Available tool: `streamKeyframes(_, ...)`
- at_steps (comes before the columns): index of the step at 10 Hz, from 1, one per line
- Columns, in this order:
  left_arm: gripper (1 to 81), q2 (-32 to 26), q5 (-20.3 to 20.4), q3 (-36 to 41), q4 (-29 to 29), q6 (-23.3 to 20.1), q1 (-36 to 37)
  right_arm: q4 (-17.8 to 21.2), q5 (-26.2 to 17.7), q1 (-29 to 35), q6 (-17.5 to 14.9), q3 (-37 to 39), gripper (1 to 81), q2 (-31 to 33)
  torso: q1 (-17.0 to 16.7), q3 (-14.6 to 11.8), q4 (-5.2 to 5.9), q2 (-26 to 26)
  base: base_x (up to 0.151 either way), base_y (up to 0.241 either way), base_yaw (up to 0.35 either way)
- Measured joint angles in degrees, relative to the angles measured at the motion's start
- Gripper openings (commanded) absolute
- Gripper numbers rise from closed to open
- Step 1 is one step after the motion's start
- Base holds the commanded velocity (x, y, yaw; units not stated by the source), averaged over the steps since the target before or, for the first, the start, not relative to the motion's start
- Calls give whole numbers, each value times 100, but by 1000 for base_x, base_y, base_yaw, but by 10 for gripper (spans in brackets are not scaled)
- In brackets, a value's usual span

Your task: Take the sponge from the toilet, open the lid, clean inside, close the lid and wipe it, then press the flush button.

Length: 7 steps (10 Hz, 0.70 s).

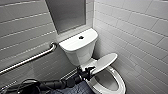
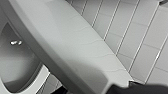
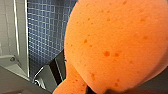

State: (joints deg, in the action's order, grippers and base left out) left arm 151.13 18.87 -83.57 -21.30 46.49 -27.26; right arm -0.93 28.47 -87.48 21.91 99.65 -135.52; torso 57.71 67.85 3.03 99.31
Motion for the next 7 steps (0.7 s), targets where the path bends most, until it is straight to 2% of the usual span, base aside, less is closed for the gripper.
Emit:
streamKeyframes(1, 811, -204, 107, 118, 0, 85, 26, 0, 2, 0, 0, -45, 10, 10, 0, 0, 0, 0, 0, 0, 0)
streamKeyframes(4, 811, -678, 601, 282, 2, 712, 108, -9, 6, -33, 0, -95, 10, 18, 0, 0, 0, 0, 0, 0, 0)
streamKeyframes(7, 811, -427, 571, -119, -44, 756, 282, -12, 6, -69, -2, -111, 10, 16, 0, 0, 0, 0, 0, 0, 0)
